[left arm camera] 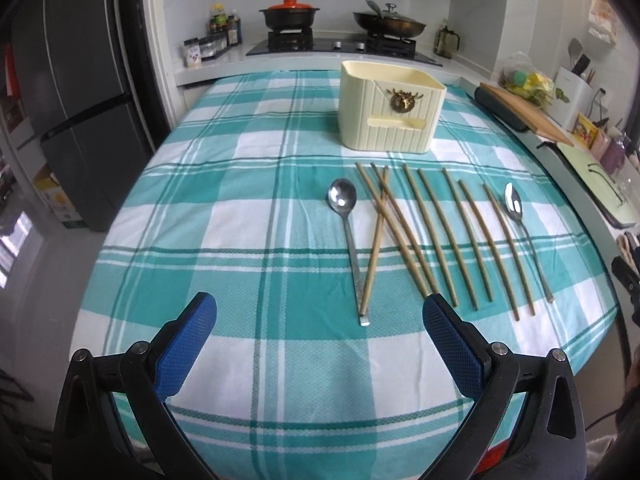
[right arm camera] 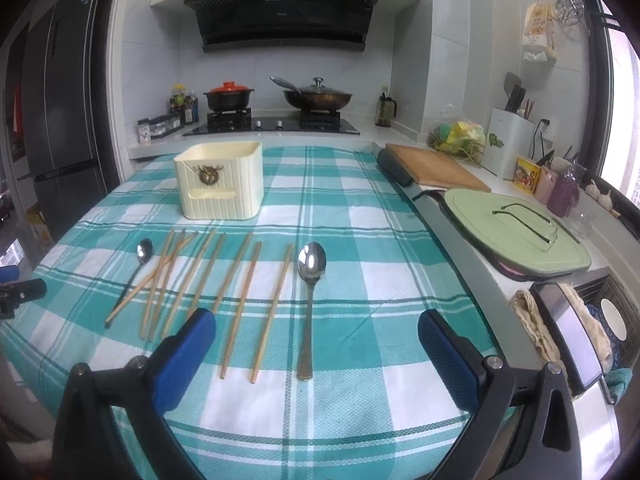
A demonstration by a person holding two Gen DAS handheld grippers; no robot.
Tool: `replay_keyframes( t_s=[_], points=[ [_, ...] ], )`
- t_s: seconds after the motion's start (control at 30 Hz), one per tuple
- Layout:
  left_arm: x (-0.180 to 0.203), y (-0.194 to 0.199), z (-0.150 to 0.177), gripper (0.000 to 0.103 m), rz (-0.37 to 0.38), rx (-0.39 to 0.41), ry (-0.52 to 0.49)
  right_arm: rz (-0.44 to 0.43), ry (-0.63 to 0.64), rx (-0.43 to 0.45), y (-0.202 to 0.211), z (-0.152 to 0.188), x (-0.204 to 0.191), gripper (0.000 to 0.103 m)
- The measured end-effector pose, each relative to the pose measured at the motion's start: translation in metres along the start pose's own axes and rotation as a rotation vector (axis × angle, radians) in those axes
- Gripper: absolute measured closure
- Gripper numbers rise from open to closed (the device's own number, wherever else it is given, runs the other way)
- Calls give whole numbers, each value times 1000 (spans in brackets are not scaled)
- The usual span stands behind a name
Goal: Organize utensils
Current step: 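Lower the left tool to the metal spoon and close its fingers on the handle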
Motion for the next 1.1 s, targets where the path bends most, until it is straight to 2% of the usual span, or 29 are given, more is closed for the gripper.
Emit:
replay_keyframes(
  t_s=[0.17,0.43,0.57,0.77,0.97,1.1],
  points=[
    [-12,-49,-19,0,-7,-59,-5,47,26,-66,-43,-1,10,0],
    [-17,-126,-41,1,-3,-146,-21,18,3,-179,-105,-3,7,1],
    [-13,-154,-46,1,-8,-182,-25,3,5,-200,-129,-5,4,1],
    [-13,-178,-47,1,-27,-200,-8,-17,-12,-254,-165,-4,4,1],
    [-15,-186,-51,0,-11,-188,8,-3,36,-310,-197,8,-2,18],
    [-18,-190,-53,0,-17,-186,26,-6,31,-321,-207,10,0,20]
  ],
)
Point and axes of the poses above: each gripper's, at about its wrist camera, not at the fingertips, and y roughly against the way its jaws point, x to its right, z to its underside, the point moved 6 cm from there along -y, roughly the way its jaws point, and after that the axes turned 12 degrees about -y, right-handed, at the moved point
